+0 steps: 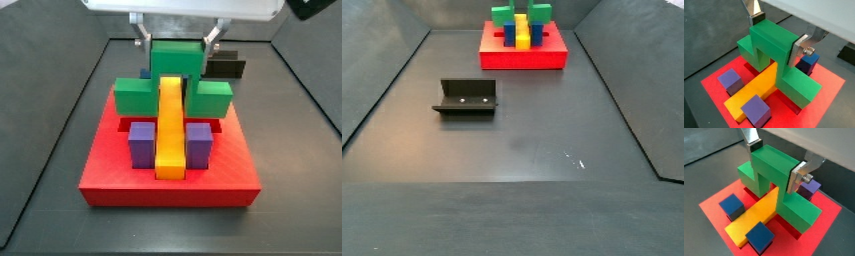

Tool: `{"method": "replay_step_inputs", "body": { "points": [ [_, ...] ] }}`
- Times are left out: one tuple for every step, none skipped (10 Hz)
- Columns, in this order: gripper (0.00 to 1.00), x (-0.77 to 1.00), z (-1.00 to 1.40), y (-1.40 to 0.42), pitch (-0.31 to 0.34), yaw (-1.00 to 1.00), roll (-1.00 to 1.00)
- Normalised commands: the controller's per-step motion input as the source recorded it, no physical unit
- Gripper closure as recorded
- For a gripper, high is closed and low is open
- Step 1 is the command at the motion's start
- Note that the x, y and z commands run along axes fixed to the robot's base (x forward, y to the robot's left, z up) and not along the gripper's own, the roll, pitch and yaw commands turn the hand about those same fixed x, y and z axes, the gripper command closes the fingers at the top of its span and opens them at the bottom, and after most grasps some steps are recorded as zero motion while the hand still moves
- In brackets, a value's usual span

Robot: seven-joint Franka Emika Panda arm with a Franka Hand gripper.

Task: Pick up the green object. Move up. Place the green object on the fixture. Regrasp the green object. Move to above the board. Insert the green object.
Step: Insert the green object.

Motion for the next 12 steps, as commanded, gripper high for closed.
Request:
{"method": "replay_step_inputs", "body": {
  "points": [
    [1.0,0.0,-0.09,0.01,0.0,0.0,0.02],
    [1.0,-0.03,-0.04,0.01,0.0,0.0,0.04],
    [1.0,-0.03,-0.05,0.0,0.0,0.0,0.01],
    [1.0,-0.04,-0.08,0.02,0.0,0.0,0.0],
    [1.0,-0.12,-0.11,0.03,0.0,0.0,0.01],
    [1.0,-0.19,-0.23,0.0,0.0,0.0,0.0],
    [1.0,-0.14,-0.23,0.0,0.0,0.0,-0.11],
    [1.0,0.0,-0.14,0.0,0.0,0.0,-0.06],
    [1.0,0.03,-0.1,0.0,0.0,0.0,-0.05],
    [1.0,0.14,-0.08,-0.03,0.0,0.0,-0.02],
    [1.0,0.14,-0.06,-0.06,0.0,-0.14,0.0],
    [1.0,0.06,-0.07,-0.01,0.0,-0.17,-0.03]
  ]
}}
